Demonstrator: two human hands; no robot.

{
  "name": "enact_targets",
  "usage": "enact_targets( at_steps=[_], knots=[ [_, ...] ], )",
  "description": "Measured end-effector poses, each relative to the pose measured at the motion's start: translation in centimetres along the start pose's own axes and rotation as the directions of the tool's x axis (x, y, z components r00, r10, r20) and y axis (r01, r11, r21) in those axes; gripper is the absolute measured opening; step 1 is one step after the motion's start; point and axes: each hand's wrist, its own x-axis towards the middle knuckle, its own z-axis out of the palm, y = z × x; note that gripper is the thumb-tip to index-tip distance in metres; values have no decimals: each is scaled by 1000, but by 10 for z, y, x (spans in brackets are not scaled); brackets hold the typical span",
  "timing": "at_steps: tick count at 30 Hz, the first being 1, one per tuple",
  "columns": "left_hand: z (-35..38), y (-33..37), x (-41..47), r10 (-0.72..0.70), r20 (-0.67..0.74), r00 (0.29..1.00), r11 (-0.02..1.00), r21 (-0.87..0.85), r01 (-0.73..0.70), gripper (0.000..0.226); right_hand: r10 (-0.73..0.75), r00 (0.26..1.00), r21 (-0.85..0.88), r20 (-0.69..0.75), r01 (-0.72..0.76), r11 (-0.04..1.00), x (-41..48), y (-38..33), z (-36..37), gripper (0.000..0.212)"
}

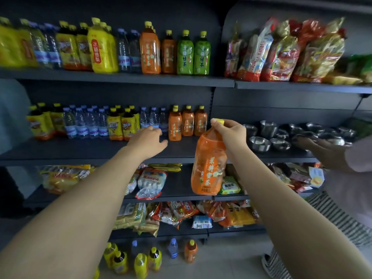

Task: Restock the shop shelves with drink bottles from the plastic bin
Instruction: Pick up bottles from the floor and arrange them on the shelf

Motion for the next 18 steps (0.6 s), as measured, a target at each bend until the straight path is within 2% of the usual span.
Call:
enact_targets(
  at_steps=[9,16,18],
  knots=[
    [38,-13,70,-13,28,1000,1000,-3,13,50,-27,999,-24,47,28,999,79,21,31,39],
    [66,-25,134,-60,60,996,998,-8,60,50,1,997,-37,73,1,999,154,55,51,33],
    [75,-26,151,-72,58,996,997,2,72,50,9,997,-48,77,-6,999,174,67,60,39]
  ],
)
